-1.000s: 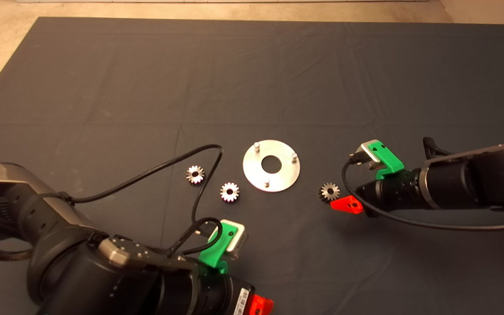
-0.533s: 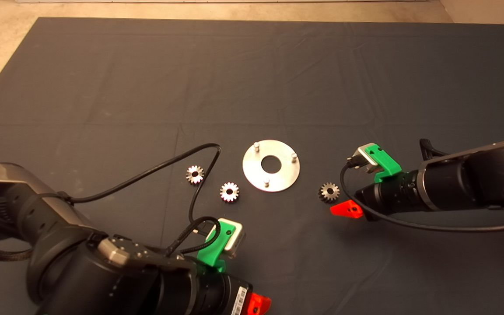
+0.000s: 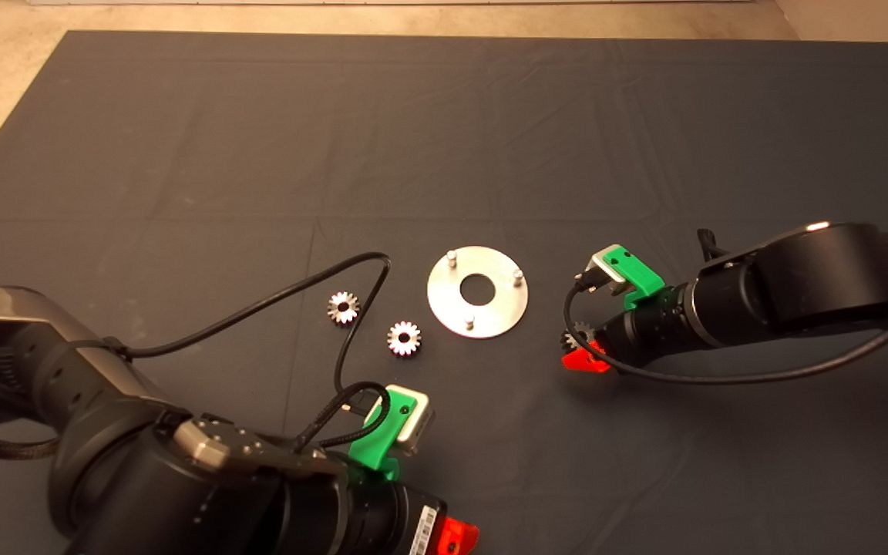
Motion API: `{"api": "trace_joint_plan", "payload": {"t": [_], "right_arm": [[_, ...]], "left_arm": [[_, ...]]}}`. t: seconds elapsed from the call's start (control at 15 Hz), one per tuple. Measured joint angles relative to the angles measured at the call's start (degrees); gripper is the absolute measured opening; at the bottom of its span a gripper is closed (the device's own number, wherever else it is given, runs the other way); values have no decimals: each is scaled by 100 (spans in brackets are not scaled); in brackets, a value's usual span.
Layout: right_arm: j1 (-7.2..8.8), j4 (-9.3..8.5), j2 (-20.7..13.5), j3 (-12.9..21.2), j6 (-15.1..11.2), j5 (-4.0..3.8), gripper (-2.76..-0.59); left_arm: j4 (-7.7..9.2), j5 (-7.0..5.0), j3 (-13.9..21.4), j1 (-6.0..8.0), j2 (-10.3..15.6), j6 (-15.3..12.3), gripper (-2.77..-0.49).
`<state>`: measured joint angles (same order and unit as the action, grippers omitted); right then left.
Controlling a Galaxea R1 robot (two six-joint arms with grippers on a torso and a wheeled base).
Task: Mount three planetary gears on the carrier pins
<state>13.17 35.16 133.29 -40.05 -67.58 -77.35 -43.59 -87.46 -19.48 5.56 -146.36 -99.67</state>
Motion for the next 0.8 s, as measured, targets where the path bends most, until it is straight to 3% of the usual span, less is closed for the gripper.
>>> {"api": "trace_joint_plan", "payload": {"t": [0.07,0.2,0.53,0.8], "right_arm": [[2,-27,6,0,38,-103,-62],[2,-30,6,0,107,-220,-62],[-5,-30,9,-46,312,-217,-62],[-248,-32,79,-218,507,-234,-62]], "left_arm": [[0,0,0,0,0,0,-50],[0,0,0,0,0,0,-50],[0,0,0,0,0,0,-50],[0,5,0,0,0,0,-50]]}}
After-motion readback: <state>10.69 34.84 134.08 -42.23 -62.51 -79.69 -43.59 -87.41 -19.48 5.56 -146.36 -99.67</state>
